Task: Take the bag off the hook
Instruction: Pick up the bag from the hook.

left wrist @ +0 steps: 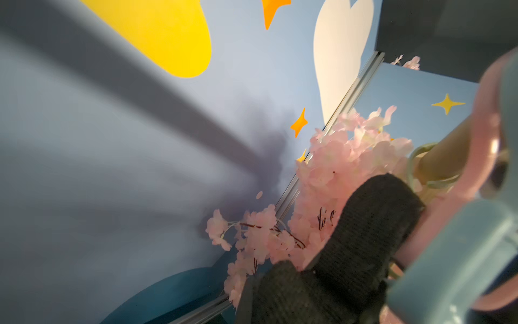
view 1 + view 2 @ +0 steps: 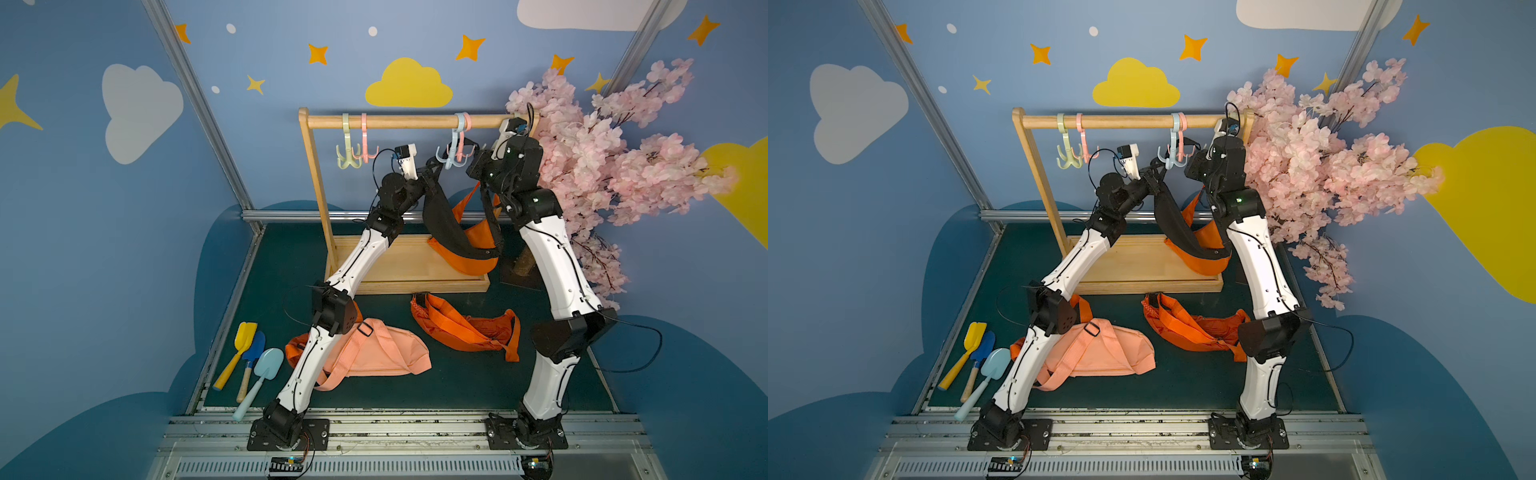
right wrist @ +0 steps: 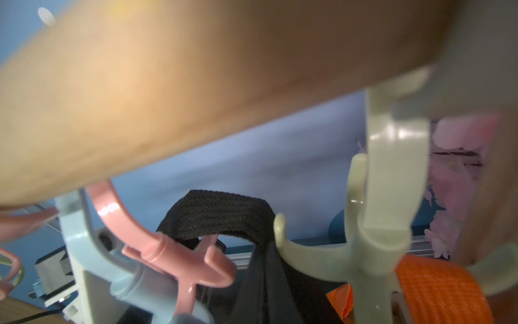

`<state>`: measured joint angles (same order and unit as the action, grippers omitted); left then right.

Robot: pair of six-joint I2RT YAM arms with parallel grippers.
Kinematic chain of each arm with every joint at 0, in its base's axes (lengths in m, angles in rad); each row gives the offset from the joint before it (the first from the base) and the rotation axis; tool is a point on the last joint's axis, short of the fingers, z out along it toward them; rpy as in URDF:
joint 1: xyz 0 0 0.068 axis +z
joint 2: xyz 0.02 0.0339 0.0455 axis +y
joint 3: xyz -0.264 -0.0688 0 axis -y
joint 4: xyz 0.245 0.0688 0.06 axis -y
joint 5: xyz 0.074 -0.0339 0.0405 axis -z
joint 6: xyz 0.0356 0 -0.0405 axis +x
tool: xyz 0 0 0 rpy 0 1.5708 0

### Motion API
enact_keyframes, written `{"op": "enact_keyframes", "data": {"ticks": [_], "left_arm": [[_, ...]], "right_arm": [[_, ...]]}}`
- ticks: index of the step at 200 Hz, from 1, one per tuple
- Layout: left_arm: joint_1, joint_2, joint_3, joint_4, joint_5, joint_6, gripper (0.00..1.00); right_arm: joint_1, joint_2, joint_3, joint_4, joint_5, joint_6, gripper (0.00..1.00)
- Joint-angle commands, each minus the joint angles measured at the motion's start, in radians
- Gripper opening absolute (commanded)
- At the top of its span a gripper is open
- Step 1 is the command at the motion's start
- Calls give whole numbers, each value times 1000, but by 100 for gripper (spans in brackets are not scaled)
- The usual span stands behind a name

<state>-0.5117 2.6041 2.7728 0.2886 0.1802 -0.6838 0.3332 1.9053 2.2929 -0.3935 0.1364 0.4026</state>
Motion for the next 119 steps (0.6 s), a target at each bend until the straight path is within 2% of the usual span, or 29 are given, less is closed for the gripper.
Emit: {"op": "enact_keyframes", "data": {"ticks": [1, 36, 67, 119], "left_arm": [[-1, 17, 16, 135, 13, 9, 4], [2, 16, 16, 152, -7, 19, 4], [6, 31, 15, 161, -68, 10, 4], [2, 56, 25, 176, -107, 18, 4]], "right_arm": [[9, -69, -64, 139, 25, -15, 0], [13, -91, -100, 170, 47, -31, 0], [10, -36, -25, 107, 58, -37, 0], [12, 52, 85, 37, 76, -14, 0]]}}
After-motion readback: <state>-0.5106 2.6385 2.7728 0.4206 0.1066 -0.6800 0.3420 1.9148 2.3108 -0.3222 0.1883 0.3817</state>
